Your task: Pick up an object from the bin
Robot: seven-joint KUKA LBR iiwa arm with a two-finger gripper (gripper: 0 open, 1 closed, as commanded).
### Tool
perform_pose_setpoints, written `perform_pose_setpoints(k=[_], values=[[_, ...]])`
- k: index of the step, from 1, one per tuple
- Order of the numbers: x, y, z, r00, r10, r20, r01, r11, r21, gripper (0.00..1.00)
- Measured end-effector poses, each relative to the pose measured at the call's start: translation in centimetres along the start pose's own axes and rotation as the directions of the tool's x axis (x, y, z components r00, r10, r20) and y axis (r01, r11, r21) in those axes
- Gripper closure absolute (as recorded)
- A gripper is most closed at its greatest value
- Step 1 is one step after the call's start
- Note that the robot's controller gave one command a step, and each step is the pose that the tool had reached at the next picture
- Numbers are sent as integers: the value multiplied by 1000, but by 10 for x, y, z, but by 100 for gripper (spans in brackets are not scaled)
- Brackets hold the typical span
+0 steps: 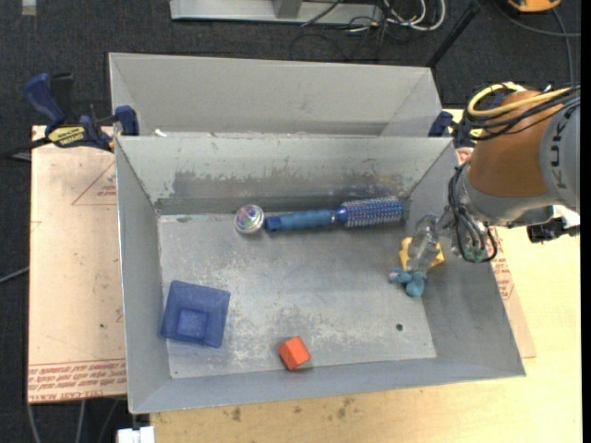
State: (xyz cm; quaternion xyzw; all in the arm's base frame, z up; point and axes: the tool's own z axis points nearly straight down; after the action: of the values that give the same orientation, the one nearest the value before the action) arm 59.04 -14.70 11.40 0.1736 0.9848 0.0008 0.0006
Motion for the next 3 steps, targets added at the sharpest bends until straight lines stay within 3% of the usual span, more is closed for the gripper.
perform_pose_setpoints(k=[1,2,3], values=[[1,2,0,1000,-2,-3,2,1000,-4,0],[-53,32,45,981,194,1,-194,981,-1,0],[-54,31,44,981,194,3,-194,981,1,100]])
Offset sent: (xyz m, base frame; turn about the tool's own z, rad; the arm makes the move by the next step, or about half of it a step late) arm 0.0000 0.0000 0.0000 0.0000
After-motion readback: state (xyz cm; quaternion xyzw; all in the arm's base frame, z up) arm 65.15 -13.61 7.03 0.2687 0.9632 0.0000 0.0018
